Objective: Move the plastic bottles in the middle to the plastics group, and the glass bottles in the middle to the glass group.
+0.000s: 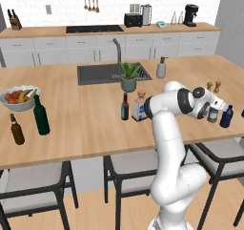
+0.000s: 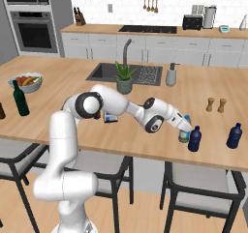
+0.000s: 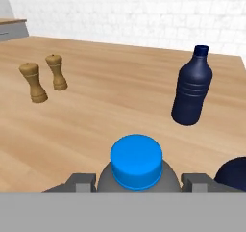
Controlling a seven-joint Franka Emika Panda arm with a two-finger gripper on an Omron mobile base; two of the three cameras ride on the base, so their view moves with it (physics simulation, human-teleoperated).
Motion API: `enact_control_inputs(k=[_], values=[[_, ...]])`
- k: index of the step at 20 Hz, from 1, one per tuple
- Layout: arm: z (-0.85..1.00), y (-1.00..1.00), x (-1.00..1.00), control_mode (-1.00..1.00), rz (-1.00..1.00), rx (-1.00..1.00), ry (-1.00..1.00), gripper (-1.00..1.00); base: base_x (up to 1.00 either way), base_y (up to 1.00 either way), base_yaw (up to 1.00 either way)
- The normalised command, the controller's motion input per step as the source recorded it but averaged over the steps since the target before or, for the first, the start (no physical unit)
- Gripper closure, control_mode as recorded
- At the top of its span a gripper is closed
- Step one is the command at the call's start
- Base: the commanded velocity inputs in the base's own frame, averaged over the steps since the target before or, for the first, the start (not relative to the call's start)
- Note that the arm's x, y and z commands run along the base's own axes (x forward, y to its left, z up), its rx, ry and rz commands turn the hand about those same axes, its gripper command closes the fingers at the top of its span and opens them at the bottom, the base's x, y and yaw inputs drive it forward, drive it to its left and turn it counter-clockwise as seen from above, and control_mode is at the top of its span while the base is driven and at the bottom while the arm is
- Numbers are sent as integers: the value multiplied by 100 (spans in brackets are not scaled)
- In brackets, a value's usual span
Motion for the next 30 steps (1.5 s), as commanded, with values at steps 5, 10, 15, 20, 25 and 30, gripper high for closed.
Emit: enact_control_inputs(k=[5, 10, 15, 20, 25, 30], values=[[-24, -2, -2, -100, 0, 6, -1, 100, 0, 0, 0], [0, 0, 0, -100, 0, 0, -1, 100, 0, 0, 0], [0, 0, 0, -100, 0, 0, 0, 100, 0, 0, 0], [0, 0, 0, -100, 0, 0, 0, -100, 0, 0, 0], [0, 0, 0, -100, 0, 0, 0, -100, 0, 0, 0], [0, 0, 0, -100, 0, 0, 0, -100, 0, 0, 0]])
